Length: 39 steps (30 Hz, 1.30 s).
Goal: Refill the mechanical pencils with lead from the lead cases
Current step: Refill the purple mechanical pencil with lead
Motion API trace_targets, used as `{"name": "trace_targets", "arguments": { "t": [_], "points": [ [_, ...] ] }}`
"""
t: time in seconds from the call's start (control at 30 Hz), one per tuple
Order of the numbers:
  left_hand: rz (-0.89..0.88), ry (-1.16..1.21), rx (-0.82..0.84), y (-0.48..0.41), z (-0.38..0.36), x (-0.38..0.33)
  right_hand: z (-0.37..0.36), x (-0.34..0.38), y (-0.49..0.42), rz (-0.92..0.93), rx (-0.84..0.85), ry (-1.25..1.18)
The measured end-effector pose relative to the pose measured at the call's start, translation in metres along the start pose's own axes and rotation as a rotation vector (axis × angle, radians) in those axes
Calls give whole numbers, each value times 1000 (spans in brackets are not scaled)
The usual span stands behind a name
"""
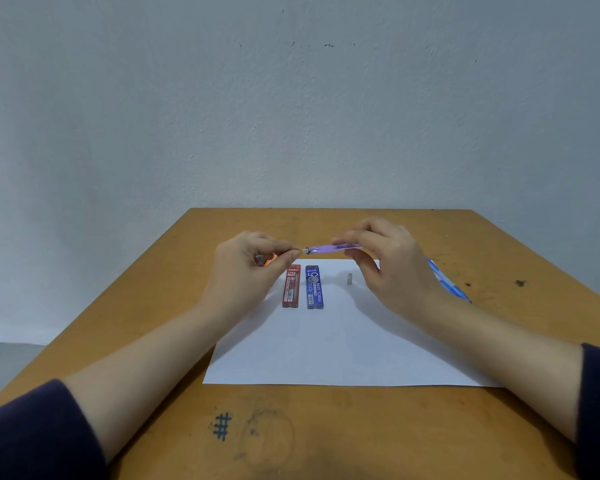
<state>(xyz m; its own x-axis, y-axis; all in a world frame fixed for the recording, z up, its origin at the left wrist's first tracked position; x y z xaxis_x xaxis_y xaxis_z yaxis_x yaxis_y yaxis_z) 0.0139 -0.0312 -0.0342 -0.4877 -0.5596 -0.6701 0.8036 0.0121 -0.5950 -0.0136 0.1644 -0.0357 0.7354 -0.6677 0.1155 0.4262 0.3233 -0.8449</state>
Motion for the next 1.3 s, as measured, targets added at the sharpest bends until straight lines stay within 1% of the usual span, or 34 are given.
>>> {"name": "trace_targets", "arguments": {
  "t": [0.33, 0.4, 0.53, 0.67, 0.83, 0.93, 1.03, 1.13, 1.2, 1.3],
  "points": [
    [13, 16, -53, 0, 1, 2, 0, 0, 0, 13, 0, -4],
    [34, 60, -76, 0, 1, 3, 1, 0, 0, -7, -11, -21],
    [65, 53, -127, -1, 4, 6, 1, -5, -1, -64, -31, -55],
    [140, 71, -155, -1, 4, 9, 4, -8, -2, -128, -65, -107],
    [139, 94, -136, 0, 2, 8, 6, -9, -3, -198, -76, -134],
    [113, 154, -102, 2, -3, 7, 6, -7, -3, -198, -71, -127],
    [65, 155, -56, 3, -6, 5, 4, -5, -2, -197, -65, -128],
    [56, 182, -4, 4, -8, 4, 4, -3, -1, -193, -55, -137],
    [65, 209, 14, 5, -11, 5, 3, -1, 0, -194, -39, -148],
    [155, 317, -1, 6, -16, 7, 2, 3, 0, -186, -22, -167]
  ]
}}
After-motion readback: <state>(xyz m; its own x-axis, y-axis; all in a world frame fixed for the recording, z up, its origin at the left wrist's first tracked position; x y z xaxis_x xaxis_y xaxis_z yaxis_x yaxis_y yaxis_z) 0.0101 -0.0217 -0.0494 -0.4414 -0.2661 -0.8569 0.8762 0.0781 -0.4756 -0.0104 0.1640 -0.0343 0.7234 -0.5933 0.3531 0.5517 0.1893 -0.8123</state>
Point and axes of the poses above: each hand's wrist, its own y-axis away from the middle knuckle, its own z-axis out of the back of the hand, x = y × z, the point moved 4 cm from there along -y, towards the middle knuckle, and after that the axes turned 2 degrees about -x, right-handed, at the moved point
